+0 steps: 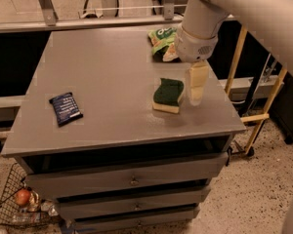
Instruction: Move sponge near rxbar blueberry
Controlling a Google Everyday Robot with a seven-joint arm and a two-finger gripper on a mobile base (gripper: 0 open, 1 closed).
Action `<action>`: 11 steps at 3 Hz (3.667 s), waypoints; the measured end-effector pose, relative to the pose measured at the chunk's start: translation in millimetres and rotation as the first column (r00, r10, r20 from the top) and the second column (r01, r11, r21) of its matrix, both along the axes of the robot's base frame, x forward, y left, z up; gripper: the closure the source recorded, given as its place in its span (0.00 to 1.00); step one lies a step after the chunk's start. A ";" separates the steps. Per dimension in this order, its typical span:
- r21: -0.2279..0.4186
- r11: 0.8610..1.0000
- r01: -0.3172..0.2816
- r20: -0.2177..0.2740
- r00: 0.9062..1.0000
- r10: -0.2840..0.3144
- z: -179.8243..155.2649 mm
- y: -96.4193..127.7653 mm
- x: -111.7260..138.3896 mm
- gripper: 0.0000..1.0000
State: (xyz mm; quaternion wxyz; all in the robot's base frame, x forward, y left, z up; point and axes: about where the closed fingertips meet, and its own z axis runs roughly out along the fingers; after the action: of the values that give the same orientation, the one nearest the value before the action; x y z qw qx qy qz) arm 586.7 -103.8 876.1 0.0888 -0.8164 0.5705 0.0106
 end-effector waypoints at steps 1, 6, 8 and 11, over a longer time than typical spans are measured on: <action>-0.027 0.999 -0.026 -0.022 0.999 0.025 -19.5 2.2 9.3 0.00; 0.055 0.993 -0.106 0.010 0.994 0.105 -8.9 30.7 9.1 0.95; 0.146 0.974 -0.176 0.096 0.982 0.163 35.3 65.1 1.4 1.00; 0.071 0.911 -0.406 0.060 0.914 0.402 15.9 154.0 46.2 1.00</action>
Offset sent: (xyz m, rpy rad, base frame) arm 0.0126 -0.0059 -0.0510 -0.0740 0.1029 0.0398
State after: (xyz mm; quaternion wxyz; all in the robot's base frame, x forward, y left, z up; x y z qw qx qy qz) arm 632.9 50.2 891.9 0.1307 -0.9124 0.3864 0.0342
